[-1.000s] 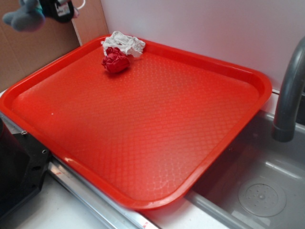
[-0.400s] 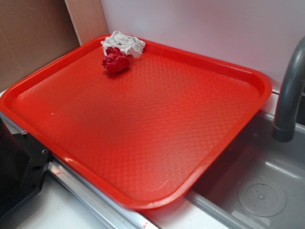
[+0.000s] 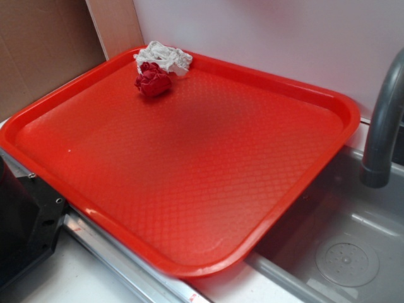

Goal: Grab the gray animal.

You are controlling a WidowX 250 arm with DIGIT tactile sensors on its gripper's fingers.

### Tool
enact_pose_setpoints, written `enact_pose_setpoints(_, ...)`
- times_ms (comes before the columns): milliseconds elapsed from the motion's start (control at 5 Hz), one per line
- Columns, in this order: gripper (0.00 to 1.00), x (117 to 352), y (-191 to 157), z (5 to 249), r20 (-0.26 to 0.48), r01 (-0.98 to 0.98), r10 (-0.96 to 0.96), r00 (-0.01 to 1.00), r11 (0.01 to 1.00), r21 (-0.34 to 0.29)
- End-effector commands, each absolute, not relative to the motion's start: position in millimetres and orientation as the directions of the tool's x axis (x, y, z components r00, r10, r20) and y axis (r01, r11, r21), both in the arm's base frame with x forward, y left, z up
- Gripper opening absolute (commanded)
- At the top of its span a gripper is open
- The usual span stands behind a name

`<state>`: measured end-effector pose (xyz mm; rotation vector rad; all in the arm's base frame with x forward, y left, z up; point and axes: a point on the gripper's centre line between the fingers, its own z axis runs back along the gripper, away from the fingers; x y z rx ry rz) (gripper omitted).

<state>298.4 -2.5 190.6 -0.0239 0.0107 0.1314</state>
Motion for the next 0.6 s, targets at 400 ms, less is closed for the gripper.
enact_pose_setpoints(400,0.0,238,-14,231,0.137,-0.116,0.114,0.984,0.993,0.006)
